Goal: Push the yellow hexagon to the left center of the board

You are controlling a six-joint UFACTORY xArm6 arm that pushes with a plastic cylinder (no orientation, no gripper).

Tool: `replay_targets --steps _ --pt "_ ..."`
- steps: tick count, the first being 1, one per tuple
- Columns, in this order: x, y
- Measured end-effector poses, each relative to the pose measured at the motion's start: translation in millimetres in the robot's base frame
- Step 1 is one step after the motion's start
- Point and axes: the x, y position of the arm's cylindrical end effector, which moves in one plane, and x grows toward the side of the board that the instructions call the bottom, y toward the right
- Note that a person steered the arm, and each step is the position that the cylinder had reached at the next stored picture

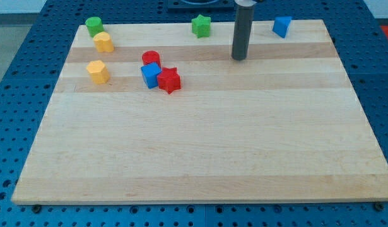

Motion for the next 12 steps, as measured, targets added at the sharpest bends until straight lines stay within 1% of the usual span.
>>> replay_targets --steps 1,3,5,6,8,10,12 --pt "-13.0 -26.7" --pt "-21.7 -110.7" --pt "-19.1 -212.8" --pt "-17.9 -243.5" --pt "16.2 -257.0" --pt "38.1 -302.6" --pt "45.6 -307.7"
